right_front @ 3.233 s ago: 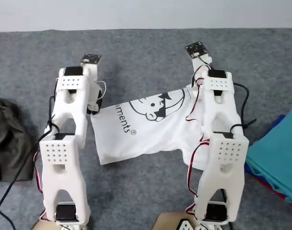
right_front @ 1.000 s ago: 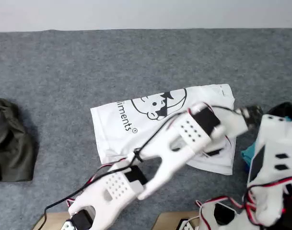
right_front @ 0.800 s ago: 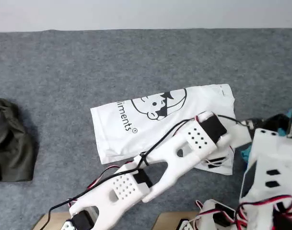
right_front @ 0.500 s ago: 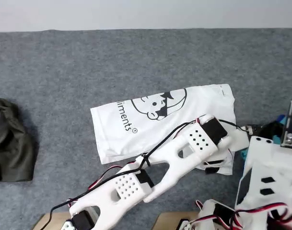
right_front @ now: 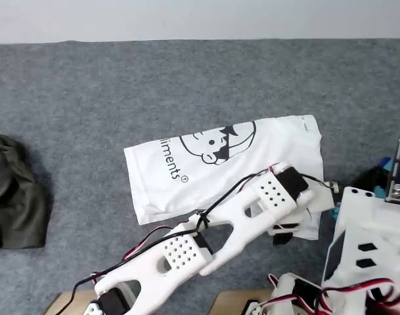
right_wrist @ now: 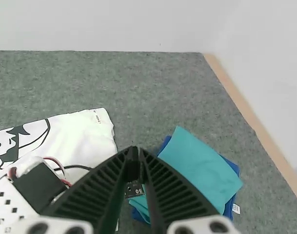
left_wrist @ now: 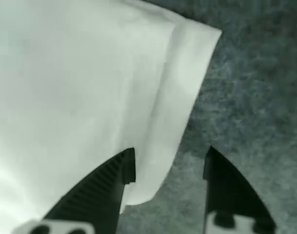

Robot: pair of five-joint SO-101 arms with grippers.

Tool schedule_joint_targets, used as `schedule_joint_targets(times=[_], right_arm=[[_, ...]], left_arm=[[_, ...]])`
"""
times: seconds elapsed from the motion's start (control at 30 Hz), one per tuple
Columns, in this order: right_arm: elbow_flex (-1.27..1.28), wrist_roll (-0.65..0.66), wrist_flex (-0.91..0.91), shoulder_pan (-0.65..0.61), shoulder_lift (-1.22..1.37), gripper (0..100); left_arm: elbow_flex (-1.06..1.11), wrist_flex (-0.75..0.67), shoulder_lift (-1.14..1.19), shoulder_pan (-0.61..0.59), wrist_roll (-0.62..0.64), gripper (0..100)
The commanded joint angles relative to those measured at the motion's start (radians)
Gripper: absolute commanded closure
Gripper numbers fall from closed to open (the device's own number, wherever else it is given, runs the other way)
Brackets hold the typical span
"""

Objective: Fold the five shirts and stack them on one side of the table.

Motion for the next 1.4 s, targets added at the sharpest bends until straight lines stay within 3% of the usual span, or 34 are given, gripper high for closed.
schedule_joint_targets(times=[0.0, 0.6, 0.8, 1.1, 1.37], right_arm=[[0.002, -0.002, 0.042, 0.010, -0.001, 98.4], [0.003, -0.002, 0.042, 0.010, 0.001, 98.4], [0.003, -0.002, 0.042, 0.010, 0.002, 98.4], [0.003, -0.002, 0.042, 0.010, 0.005, 98.4], [0.003, -0.002, 0.044, 0.010, 0.004, 98.5]], left_arm=[[-0.050, -0.012, -0.014, -0.037, 0.000, 78], [-0.070, -0.031, 0.018, -0.060, -0.005, 87], [-0.068, -0.032, 0.018, -0.052, -0.008, 100], [-0.162, -0.023, -0.006, -0.081, -0.003, 100], [-0.302, -0.054, 0.003, -0.193, 0.000, 100]])
